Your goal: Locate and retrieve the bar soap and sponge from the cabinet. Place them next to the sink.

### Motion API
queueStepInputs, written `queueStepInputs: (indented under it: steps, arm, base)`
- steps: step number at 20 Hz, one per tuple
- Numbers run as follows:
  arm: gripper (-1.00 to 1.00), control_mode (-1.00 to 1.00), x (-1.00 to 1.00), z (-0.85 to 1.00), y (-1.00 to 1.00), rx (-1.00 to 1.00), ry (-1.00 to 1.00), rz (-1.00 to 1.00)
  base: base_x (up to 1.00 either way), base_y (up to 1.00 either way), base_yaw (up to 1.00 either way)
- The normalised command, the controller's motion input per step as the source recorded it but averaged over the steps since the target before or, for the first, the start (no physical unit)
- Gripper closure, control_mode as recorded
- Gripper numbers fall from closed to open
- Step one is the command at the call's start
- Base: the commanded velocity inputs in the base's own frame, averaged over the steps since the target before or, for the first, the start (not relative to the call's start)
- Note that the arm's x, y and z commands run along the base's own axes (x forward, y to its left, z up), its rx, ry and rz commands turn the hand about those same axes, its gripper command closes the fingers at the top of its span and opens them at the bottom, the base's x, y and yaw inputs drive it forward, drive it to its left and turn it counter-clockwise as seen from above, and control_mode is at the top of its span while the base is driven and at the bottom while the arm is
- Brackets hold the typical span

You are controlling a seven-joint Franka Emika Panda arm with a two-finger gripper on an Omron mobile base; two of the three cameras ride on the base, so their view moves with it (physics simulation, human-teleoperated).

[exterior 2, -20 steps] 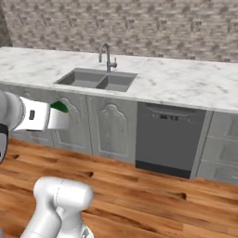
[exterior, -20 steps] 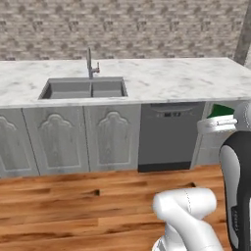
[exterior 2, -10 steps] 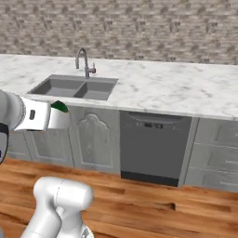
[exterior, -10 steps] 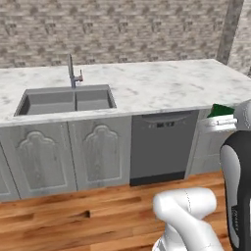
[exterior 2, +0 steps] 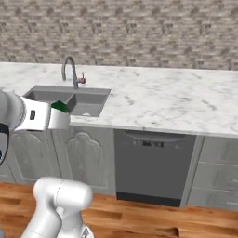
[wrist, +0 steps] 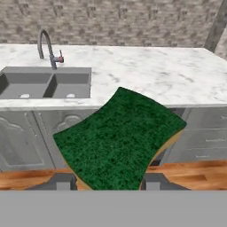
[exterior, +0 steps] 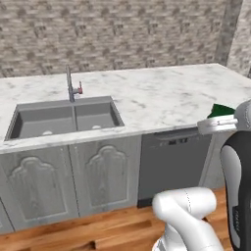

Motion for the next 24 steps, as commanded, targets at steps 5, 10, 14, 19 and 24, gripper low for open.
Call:
queueStepInputs:
  steps: [5,10,14,19,24]
  arm:
    - [1.00,1.00,0.00,0.00,0.00,0.00,0.00,0.00]
    - [1.00,1.00,0.00,0.00,0.00,0.00,0.00,0.00]
    - [1.00,1.00,0.00,0.00,0.00,0.00,0.00,0.00]
    - [1.00,1.00,0.00,0.00,0.00,0.00,0.00,0.00]
    - [1.00,1.00,0.00,0.00,0.00,0.00,0.00,0.00]
  base:
    - [0.69,0.39,0.02]
    - [0.74,-0.04,0.04]
    - [0.64,-0.18,0.10]
    - [0.66,-0.37,0.15]
    - [0.41,-0.47,0.13]
